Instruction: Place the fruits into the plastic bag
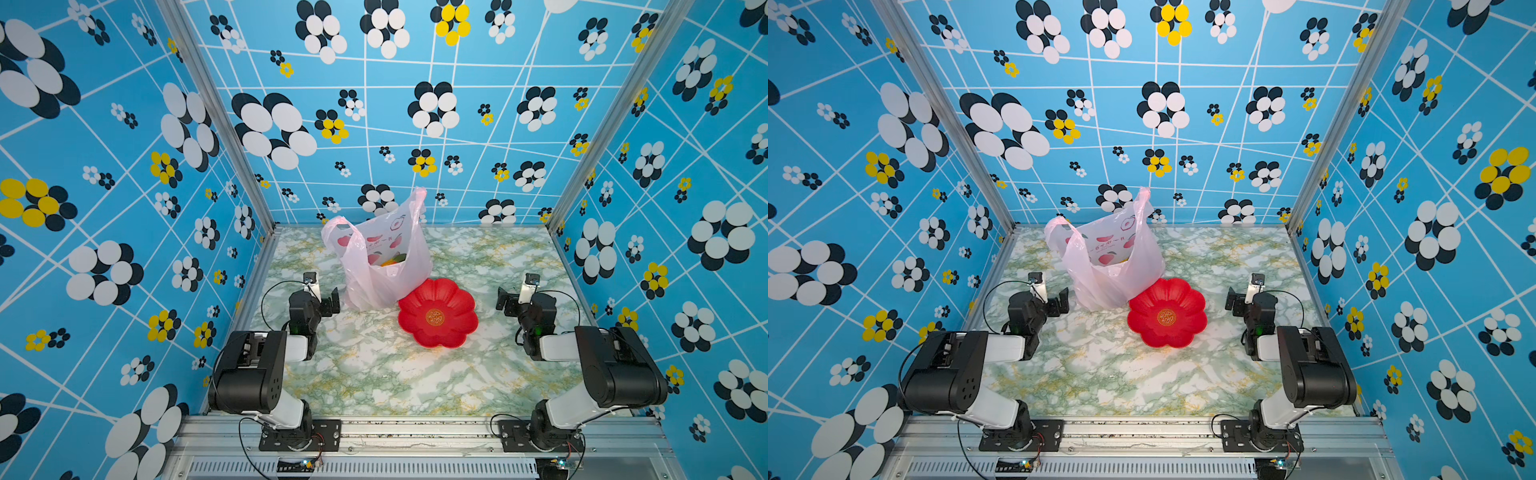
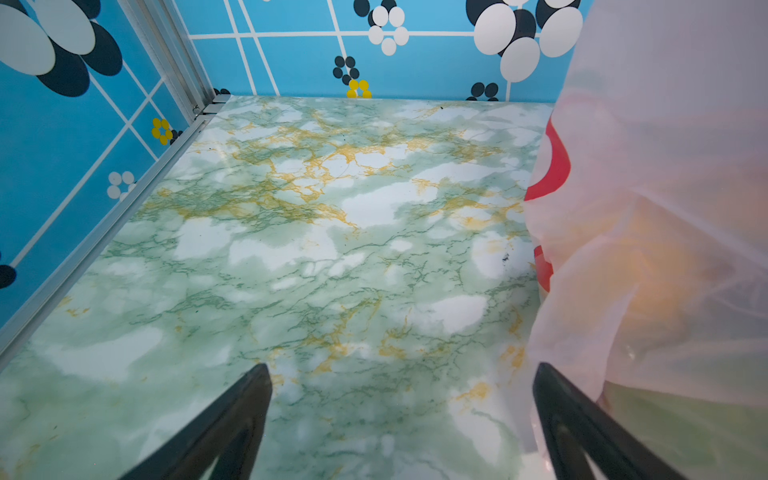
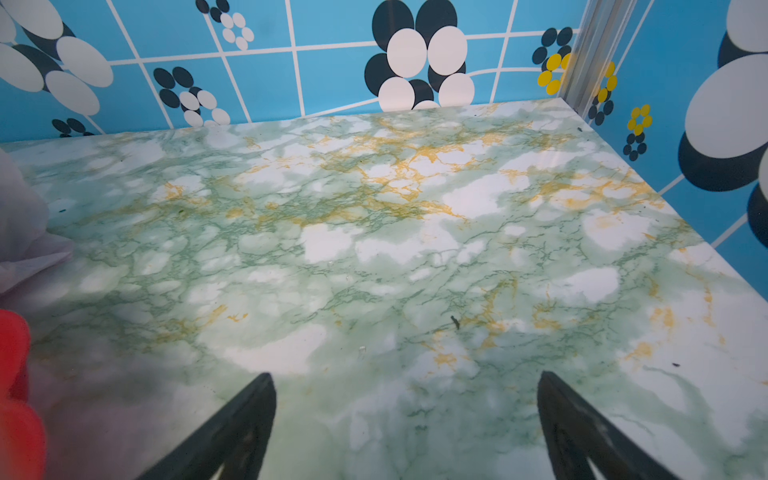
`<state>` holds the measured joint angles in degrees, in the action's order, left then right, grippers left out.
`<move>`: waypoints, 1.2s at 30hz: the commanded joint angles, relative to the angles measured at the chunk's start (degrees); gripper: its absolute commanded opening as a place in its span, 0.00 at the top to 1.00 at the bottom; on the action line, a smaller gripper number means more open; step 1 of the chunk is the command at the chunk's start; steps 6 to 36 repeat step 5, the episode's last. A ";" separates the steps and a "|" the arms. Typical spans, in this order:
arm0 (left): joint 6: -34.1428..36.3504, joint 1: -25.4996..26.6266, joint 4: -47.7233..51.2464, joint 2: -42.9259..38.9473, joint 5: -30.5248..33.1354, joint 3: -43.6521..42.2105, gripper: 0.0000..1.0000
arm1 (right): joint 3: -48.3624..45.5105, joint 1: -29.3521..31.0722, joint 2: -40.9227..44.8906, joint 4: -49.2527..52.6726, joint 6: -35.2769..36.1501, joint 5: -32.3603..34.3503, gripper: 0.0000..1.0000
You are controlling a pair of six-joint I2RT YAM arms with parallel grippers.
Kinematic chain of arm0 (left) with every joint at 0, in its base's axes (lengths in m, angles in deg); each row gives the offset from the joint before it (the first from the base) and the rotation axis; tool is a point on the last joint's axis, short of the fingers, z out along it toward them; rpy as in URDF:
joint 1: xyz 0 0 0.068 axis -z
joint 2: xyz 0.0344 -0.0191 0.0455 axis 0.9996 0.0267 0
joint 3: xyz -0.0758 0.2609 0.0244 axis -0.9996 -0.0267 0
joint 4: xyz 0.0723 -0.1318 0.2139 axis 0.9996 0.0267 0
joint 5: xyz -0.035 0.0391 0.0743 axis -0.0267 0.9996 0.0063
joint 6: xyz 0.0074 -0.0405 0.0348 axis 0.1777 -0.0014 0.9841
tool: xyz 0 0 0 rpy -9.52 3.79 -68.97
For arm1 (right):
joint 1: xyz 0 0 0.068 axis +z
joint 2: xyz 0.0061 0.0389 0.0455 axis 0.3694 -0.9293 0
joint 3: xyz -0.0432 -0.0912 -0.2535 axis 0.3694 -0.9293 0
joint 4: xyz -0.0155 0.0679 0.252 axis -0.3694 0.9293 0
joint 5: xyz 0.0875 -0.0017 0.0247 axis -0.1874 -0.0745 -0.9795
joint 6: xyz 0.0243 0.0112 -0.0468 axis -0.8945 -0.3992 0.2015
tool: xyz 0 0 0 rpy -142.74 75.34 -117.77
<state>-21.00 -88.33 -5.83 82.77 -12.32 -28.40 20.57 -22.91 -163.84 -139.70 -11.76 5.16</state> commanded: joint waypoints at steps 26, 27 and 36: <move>0.90 0.31 0.00 0.35 0.67 1.16 0.01 | 1.09 0.39 0.90 0.89 0.38 0.07 0.01; 0.90 0.31 0.00 0.35 0.67 1.16 0.01 | 1.09 0.39 0.90 0.89 0.38 0.07 0.01; 0.90 0.31 0.00 0.35 0.67 1.16 0.01 | 1.09 0.39 0.90 0.89 0.38 0.07 0.01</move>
